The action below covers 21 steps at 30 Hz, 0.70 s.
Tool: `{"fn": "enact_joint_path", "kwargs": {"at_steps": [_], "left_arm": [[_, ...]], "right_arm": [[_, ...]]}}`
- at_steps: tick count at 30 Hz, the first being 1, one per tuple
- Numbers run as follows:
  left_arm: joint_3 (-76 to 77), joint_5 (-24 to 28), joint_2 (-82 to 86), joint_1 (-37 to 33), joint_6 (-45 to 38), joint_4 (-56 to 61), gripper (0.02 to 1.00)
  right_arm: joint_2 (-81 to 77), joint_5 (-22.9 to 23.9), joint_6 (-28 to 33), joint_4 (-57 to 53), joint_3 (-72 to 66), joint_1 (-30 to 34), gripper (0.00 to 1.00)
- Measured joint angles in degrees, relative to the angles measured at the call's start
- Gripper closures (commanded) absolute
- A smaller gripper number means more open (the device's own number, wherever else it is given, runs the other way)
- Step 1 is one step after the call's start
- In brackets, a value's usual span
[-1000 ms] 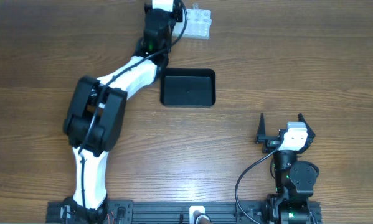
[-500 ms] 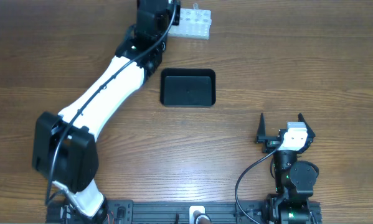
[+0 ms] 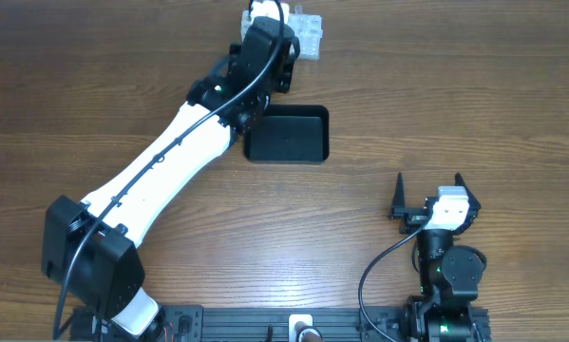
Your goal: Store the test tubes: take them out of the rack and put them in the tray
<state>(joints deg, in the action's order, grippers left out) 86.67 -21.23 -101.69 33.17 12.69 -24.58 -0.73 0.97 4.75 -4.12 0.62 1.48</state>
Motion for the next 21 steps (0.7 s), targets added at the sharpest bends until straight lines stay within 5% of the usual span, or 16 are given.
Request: {"fn": "enact_joint_path", "kwargs": {"at_steps": [10, 21], "left_arm": [[0.0, 0.5, -2.4, 0.0, 7.8, -3.8, 0.976], [0.0, 8.5, -9.4, -0.9, 12.7, -12.1, 0.978]], "right_arm": [[0.0, 0.0, 0.0, 0.0, 0.0, 0.0, 0.009], [0.0, 0.0, 0.0, 0.0, 0.0, 0.0, 0.009]]}}
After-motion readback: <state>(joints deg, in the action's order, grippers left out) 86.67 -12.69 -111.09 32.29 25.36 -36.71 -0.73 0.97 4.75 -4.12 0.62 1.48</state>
